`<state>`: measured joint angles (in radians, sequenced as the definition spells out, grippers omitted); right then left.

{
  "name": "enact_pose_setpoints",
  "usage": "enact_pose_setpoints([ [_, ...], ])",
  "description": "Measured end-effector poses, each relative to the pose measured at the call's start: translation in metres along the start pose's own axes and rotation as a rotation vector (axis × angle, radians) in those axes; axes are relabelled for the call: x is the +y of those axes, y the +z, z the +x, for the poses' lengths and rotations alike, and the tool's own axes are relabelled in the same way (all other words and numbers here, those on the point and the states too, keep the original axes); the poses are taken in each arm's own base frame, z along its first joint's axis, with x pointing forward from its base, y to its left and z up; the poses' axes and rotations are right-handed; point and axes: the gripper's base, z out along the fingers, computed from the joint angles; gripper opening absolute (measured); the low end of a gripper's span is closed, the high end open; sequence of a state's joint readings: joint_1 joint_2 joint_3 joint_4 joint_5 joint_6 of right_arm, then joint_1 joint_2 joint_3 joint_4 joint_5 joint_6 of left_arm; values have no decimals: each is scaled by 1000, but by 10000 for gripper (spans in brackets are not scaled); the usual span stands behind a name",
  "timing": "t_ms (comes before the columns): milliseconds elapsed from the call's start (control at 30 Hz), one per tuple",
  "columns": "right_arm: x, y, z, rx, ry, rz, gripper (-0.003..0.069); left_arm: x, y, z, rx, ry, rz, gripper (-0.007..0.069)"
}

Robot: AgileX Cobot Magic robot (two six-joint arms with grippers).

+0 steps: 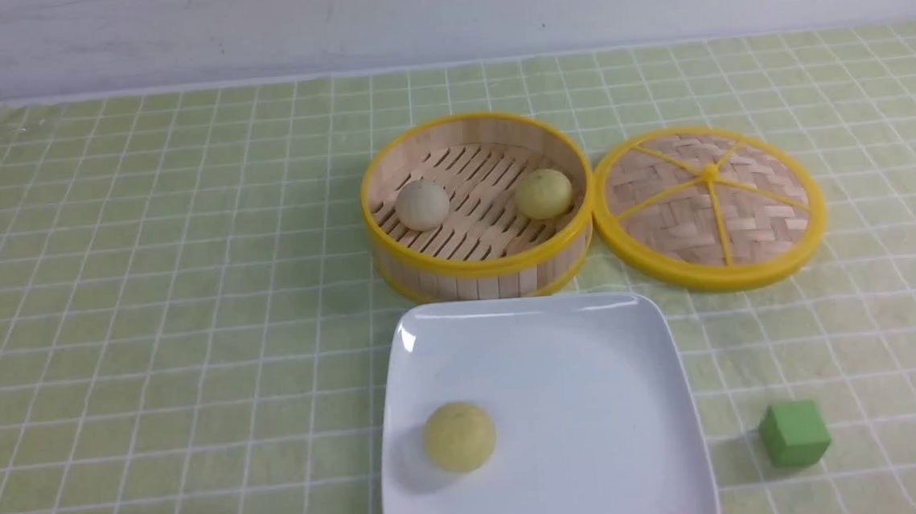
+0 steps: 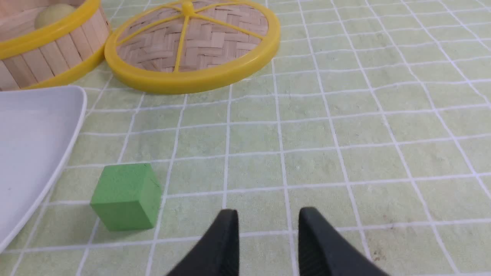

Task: Put the steamed buns into the plate on the green tablecloth.
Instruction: 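Reach into the bamboo steamer and grasp a bun with the left gripper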

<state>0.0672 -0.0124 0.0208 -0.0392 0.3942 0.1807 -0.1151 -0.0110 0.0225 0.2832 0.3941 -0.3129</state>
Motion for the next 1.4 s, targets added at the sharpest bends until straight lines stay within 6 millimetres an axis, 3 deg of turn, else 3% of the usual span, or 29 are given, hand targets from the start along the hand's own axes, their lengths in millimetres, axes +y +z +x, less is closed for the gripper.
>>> enact_pose_setpoints([
  [967, 0, 0, 0, 0, 0, 0, 240, 0, 0, 0, 0, -13, 1, 241],
  [1033, 1, 0, 0, 1, 36, -8, 240, -2, 0, 0, 0, -131, 26, 241],
  [1133, 7, 0, 1, 20, 328, -78, 240, -10, 0, -1, 17, -541, 116, 241],
  [1167, 7, 0, 1, 20, 337, -78, 240, -10, 0, -1, 17, -556, 117, 241],
  [1233, 14, -1, 1, 54, 619, -150, 240, -17, -1, -2, 56, -935, 187, 241],
  [1267, 16, -1, 1, 66, 696, -170, 240, -18, -1, -2, 68, -1030, 204, 241],
  [1400, 20, -2, 0, 81, 835, -212, 240, -19, -2, -5, 62, -1154, 229, 241],
])
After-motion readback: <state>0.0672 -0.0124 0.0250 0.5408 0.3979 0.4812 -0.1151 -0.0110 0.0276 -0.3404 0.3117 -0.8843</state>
